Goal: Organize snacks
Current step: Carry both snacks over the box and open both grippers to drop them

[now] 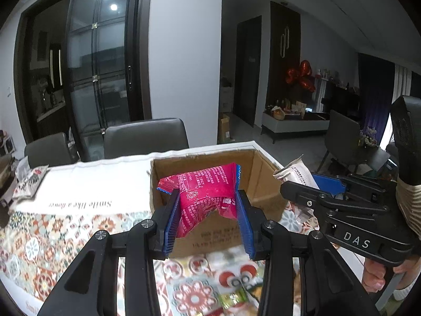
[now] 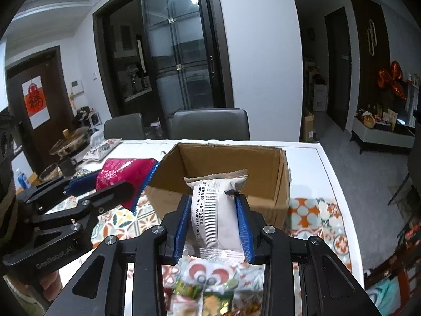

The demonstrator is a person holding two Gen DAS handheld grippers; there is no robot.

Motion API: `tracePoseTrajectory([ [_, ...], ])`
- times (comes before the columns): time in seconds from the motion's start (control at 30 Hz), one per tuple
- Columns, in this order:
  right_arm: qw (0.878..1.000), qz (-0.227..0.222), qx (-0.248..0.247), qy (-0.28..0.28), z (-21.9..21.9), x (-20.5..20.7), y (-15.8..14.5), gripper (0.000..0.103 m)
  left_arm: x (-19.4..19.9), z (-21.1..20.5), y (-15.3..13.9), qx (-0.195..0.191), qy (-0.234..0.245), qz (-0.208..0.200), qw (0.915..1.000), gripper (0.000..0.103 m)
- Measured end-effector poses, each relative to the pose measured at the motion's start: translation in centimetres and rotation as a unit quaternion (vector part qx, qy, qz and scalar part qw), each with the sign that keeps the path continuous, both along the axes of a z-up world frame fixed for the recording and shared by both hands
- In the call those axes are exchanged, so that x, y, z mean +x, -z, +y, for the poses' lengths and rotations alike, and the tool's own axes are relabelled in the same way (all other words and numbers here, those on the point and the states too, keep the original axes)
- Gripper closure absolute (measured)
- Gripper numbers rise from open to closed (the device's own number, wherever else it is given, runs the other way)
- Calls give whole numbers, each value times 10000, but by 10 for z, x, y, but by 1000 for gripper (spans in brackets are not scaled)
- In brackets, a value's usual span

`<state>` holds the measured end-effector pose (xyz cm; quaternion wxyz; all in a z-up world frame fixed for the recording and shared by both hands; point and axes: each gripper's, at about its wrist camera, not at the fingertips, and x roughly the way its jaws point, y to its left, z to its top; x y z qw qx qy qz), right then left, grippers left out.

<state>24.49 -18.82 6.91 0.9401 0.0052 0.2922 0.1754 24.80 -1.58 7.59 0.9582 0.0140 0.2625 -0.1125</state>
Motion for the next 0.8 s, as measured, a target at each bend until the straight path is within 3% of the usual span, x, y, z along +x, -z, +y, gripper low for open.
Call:
tracePoseTrajectory([
  [0.2, 9999, 47, -91, -32, 3, 32, -2, 67, 30, -1, 2, 90, 35, 18, 10000, 63],
  [0.53, 9996, 260, -89, -81, 4, 79, 7, 67, 76, -4, 16, 15, 4, 489, 9988, 62],
  [0.67, 9994, 327, -43, -56, 2, 90, 14, 67, 91, -5, 22, 145, -64, 599, 9981, 57],
  [0.73, 9992, 372, -117, -47, 3, 94, 17, 59, 94, -6, 23, 183, -105, 629, 9978, 56],
  [0.8, 9993, 349, -153, 3, 3, 94, 19, 44, 92, -6, 24, 207, -147, 658, 9975, 47],
])
